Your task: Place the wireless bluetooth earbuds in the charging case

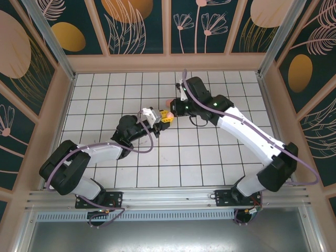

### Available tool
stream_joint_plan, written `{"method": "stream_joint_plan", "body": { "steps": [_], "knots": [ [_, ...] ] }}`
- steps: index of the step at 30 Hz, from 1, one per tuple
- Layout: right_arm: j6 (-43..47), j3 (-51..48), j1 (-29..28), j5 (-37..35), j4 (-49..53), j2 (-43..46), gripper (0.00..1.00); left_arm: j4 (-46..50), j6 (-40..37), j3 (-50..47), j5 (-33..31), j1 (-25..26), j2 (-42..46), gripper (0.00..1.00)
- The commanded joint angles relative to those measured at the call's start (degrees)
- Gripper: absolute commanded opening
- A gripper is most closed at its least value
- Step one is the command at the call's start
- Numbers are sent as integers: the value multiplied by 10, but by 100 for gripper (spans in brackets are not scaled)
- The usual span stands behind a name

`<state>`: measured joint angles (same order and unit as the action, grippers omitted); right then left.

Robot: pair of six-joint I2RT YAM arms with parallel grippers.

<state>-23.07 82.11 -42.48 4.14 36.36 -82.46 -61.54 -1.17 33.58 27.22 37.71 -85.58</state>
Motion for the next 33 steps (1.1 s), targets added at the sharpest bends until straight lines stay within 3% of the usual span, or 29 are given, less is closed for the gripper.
{"method": "stream_joint_plan", "body": {
  "steps": [1,8,16,19,23,33],
  "knots": [
    [-35,-39,13,-29,27,60,14,-52,27,30,-28,-7,-6,0],
    [-119,-149,99,-47,-56,156,19,-6,88,25,-53,-7,-7,0],
    [-154,-304,108,-47,-129,201,29,128,270,42,-102,-7,-61,0],
    [-157,-337,108,-48,-144,203,31,232,318,103,-73,-6,-120,0],
    [-153,-352,108,-48,-149,199,40,240,375,129,-59,-6,-188,0],
    [-142,-349,108,-70,-140,208,48,386,389,245,-91,-7,-278,5]
  ]
}}
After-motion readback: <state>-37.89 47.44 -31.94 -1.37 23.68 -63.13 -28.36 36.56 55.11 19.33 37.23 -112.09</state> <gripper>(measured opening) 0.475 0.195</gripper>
